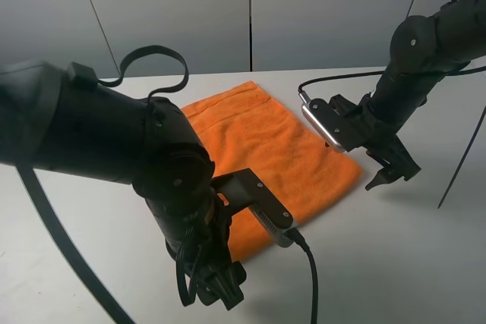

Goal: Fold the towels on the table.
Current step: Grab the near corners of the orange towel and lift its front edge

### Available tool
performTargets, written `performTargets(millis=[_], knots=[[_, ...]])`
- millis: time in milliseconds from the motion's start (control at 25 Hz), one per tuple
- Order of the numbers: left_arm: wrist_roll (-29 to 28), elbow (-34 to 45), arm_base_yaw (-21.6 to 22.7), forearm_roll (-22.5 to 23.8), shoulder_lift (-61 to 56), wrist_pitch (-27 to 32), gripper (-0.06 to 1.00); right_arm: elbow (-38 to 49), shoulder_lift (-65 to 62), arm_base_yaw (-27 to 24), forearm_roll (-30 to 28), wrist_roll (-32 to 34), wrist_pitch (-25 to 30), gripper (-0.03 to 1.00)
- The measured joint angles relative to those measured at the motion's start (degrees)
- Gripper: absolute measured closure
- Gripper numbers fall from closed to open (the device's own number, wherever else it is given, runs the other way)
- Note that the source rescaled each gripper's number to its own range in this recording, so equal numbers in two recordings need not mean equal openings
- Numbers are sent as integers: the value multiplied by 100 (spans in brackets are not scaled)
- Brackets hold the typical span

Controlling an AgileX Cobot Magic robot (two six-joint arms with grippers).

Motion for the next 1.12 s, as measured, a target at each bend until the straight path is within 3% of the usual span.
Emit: performTargets(millis=[240, 520, 800, 1120], knots=[[-693, 153, -118, 610, 0, -25, -5, -9, 77, 0, -165, -21, 12, -3], [-731, 335, -118, 482, 0, -380, -5, -9, 163, 0, -228, -21, 34, -3], [-771, 347, -118, 429, 0, -296, -5, -9, 163, 0, -228, -21, 34, -3], [-1102, 347, -118, 907, 216, -295, -5, -9, 163, 0, -228, -21, 45, -3]])
